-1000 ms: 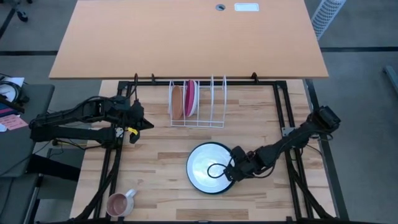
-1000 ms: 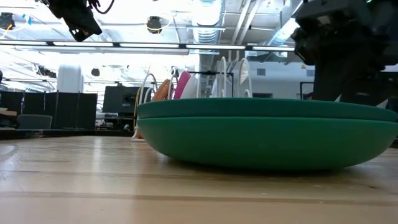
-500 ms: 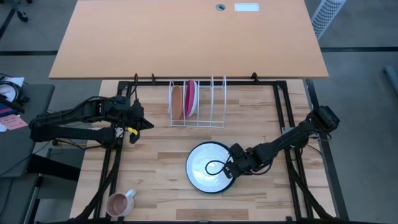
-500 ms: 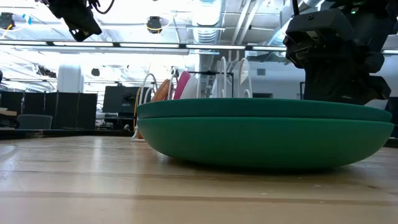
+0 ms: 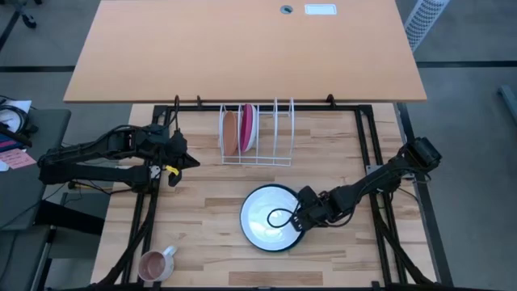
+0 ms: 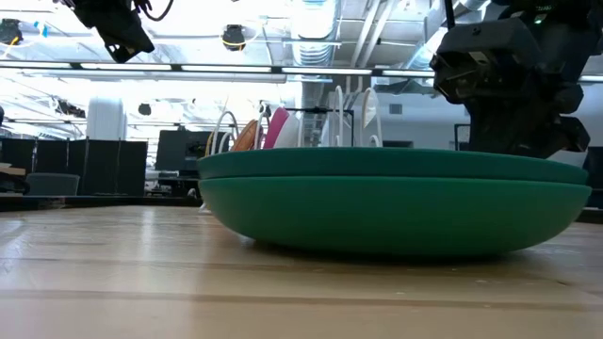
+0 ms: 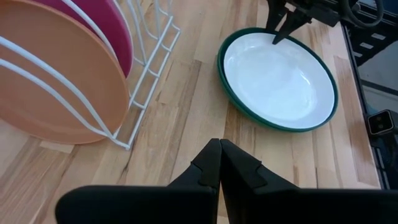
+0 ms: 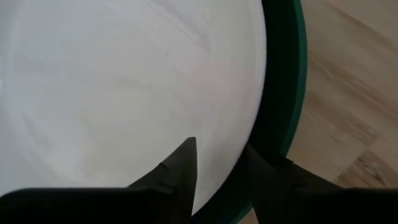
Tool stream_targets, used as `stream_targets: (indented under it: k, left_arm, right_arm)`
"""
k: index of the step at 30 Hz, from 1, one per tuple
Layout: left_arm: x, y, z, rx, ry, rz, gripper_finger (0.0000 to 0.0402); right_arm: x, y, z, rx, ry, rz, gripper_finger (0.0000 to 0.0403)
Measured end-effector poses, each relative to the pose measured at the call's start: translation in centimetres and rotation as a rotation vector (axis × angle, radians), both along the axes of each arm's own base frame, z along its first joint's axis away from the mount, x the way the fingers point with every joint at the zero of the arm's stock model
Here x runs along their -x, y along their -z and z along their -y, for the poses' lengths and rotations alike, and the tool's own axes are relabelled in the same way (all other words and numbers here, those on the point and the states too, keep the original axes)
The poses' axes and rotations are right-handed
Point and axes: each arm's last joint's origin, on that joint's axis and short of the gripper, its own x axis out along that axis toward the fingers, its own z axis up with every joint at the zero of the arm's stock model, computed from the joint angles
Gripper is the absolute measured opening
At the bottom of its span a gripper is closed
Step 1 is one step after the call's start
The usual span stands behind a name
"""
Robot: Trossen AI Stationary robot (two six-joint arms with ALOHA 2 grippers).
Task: Sort dishes
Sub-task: Put the white plate in the dish rack
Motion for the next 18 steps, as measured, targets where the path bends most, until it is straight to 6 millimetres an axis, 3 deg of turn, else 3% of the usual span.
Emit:
stream_targets:
  k: [18]
  left_arm:
    - [0.0, 0.0, 0.0, -0.003, 0.003, -0.001, 0.0001]
  right_arm:
    - [-0.1, 1.3, 1.1, 0.036, 0.009, 0.073, 0.0149]
